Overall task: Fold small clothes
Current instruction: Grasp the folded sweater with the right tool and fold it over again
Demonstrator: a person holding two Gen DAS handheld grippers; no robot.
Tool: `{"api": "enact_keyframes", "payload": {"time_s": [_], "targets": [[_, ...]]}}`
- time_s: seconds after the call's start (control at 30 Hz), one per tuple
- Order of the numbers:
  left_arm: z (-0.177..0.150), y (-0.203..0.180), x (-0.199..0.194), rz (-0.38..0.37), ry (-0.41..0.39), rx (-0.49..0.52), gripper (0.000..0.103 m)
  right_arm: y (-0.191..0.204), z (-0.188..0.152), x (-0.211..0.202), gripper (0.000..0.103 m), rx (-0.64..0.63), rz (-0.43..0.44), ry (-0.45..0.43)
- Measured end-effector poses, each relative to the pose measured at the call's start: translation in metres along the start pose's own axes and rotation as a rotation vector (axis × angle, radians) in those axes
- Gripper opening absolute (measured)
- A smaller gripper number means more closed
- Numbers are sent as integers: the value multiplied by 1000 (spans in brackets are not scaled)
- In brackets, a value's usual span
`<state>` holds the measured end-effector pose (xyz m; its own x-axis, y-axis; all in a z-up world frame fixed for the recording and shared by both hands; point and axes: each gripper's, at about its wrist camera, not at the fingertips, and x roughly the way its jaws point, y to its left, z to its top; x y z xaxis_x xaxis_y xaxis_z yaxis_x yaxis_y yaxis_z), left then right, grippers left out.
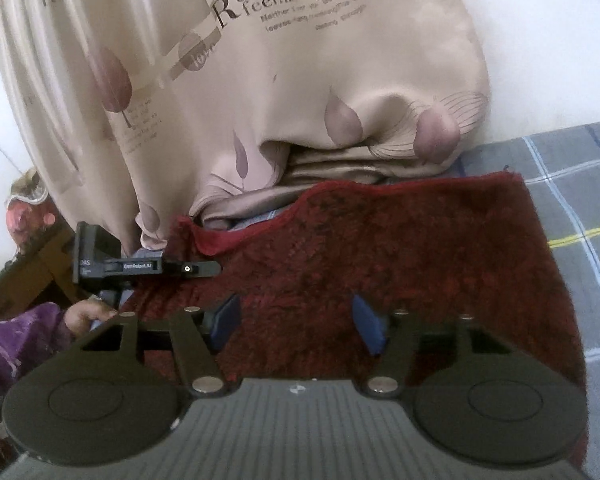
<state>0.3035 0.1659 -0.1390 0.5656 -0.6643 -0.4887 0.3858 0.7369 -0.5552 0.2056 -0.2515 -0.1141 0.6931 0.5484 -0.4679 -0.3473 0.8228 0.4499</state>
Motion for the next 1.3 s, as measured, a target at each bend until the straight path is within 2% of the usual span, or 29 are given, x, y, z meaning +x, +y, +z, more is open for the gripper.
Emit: {"api": "enact_keyframes", "payload": {"time_s": [0.1, 0.2, 0.33, 0.4, 0.53, 0.63, 0.7, 0.73, 0.77, 0.8, 0.83, 0.9, 0.93, 1.03, 1.1, 1.17, 1.2, 1.3], "targets": [[8, -27, -9, 62, -22, -7, 38, -7, -3, -10, 64, 32, 23, -22], [21, -61, -20, 84, -74, -43, 37, -15, -3, -16, 65, 78, 42, -48], [39, -116, -20, 57, -87, -76, 36, -29, -6, -29, 66, 168, 76, -100], [46, -152, -5, 45, -62, -52, 36, -36, -5, -40, 66, 212, 106, -127], [48, -206, 37, 17, 0, -76, 36, -65, -1, -60, 66, 378, 198, -185], [44, -229, 74, 9, 42, -192, 34, -87, -4, -68, 66, 522, 288, -199], [38, -235, 94, -13, 79, -274, 37, -97, -7, -75, 68, 589, 347, -218], [36, -236, 104, -15, 106, -306, 49, -100, -10, -77, 70, 616, 372, -227], [34, -236, 115, -34, 137, -328, 70, -105, -13, -80, 72, 648, 394, -233], [32, -232, 123, -98, 159, -381, 81, -109, -17, -82, 72, 674, 404, -236], [28, -226, 129, -182, 168, -475, 95, -113, -19, -84, 72, 691, 410, -241], [28, -219, 139, -284, 227, -580, 98, -123, -25, -86, 73, 727, 404, -250], [29, -219, 140, -283, 241, -576, 98, -126, -26, -86, 74, 740, 402, -246], [33, -221, 129, -301, 201, -501, 98, -134, -28, -83, 76, 769, 401, -232], [33, -222, 110, -264, 155, -422, 98, -135, -28, -78, 76, 778, 372, -202], [27, -218, 90, -281, 139, -403, 98, -134, -30, -77, 76, 763, 323, -190], [23, -218, 77, -278, 118, -377, 98, -133, -30, -76, 76, 752, 327, -182], [10, -221, 45, -207, 60, -251, 98, -134, -28, -72, 76, 756, 314, -154]]}}
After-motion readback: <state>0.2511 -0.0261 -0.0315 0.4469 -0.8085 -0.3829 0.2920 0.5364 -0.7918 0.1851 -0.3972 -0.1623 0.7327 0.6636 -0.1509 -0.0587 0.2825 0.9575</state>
